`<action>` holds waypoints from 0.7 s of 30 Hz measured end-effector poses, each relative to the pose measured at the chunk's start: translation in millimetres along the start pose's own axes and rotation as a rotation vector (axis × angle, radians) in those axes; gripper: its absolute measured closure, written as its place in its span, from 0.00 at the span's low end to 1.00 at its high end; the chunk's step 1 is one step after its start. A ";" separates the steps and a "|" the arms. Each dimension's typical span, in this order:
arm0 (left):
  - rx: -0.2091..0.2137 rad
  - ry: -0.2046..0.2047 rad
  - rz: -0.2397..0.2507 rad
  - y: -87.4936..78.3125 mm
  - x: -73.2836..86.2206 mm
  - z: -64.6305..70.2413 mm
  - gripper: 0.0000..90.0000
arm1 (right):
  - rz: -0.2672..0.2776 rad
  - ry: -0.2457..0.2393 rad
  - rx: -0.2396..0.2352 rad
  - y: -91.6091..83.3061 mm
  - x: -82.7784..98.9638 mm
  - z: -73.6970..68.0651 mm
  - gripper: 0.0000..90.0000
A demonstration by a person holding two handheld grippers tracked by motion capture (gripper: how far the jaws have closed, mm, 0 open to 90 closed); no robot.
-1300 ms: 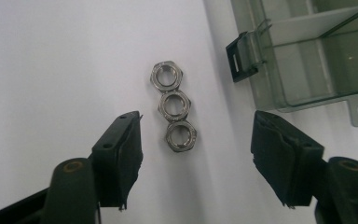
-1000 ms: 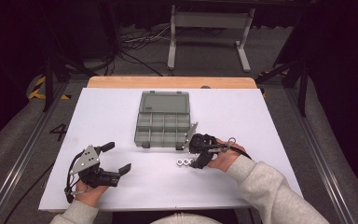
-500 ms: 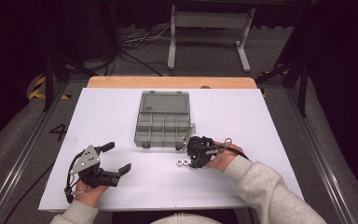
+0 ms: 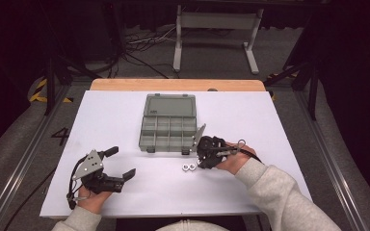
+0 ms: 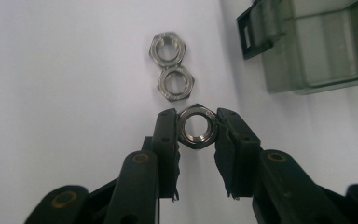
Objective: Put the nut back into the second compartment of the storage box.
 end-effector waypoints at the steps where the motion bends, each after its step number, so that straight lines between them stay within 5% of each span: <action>1: -0.001 -0.002 0.002 0.2 -0.2 -0.1 0.03 | 0.011 0.004 0.000 -5.5 -1.5 0.6 0.78; 13: 0.005 -0.006 0.003 -0.9 0.2 0.0 0.02 | 0.082 0.015 0.051 -52.6 -30.9 28.1 0.78; 21: 0.008 -0.007 0.003 0.1 -0.3 -0.7 0.02 | 0.094 0.018 0.052 -61.8 -57.7 46.9 0.78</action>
Point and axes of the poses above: each handheld gripper's, and its own axes: y roughly forward along the jaws, x roughly out of its underside, z roughly to its right, the point moved 10 cm from there along y, roughly forward along the jaws, and after that the axes turned 14 degrees about -z, right-handed, at the moved point
